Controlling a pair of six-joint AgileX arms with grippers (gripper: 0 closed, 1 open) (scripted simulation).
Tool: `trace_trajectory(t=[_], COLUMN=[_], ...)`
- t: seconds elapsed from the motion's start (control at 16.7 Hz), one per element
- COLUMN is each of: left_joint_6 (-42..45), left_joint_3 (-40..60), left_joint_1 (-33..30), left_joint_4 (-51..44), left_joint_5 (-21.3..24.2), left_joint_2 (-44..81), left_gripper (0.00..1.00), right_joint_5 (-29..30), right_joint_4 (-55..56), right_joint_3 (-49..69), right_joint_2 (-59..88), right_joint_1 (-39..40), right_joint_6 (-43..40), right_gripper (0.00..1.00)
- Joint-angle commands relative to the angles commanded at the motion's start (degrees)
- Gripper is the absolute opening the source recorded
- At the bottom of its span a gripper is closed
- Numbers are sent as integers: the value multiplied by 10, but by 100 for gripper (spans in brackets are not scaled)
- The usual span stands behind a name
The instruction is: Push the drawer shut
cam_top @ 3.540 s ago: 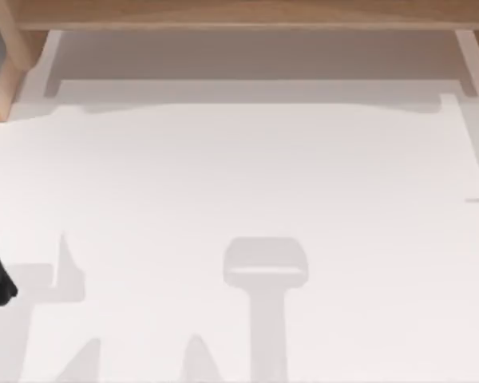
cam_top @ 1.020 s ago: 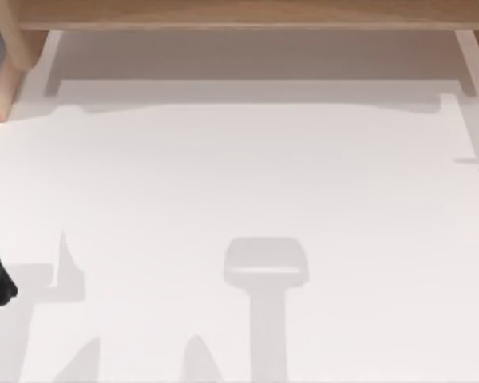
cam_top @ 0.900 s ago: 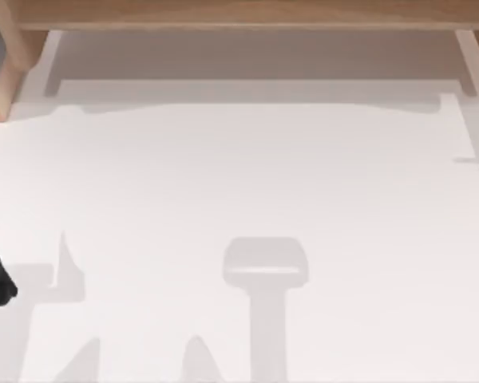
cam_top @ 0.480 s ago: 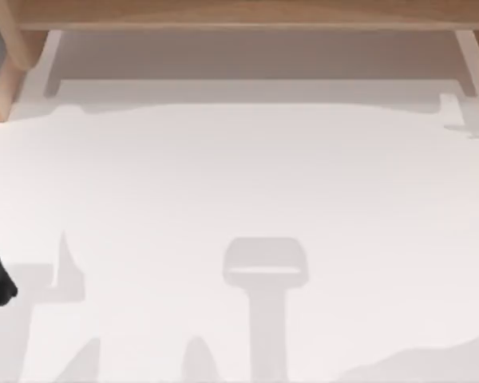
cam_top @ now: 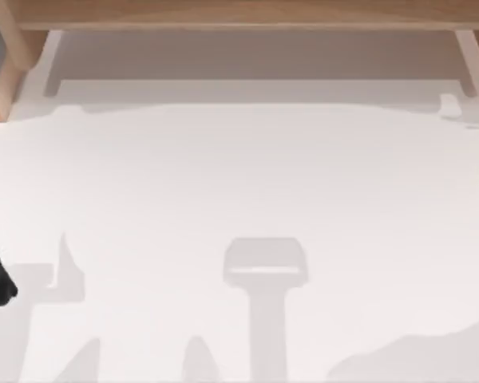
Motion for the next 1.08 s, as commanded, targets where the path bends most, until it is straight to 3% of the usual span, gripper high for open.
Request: trace_trajectory(t=[0.36, 0.66, 1.08], left_joint_6=[0, 0, 0], left_joint_3=[0, 0, 0], left_joint_1=[0, 0, 0], left_joint_4=[0, 0, 0], left_joint_5=[0, 0, 0], left_joint_2=[0, 0, 0], left_gripper=[100, 100, 100], right_joint_5=[21, 28, 28], right_joint_4=[-61, -72, -72], right_joint_3=[128, 139, 139], right_joint_2=[47, 57, 57], right_joint_1=[25, 31, 31], right_joint_6=[0, 0, 0], right_gripper=[0, 0, 53])
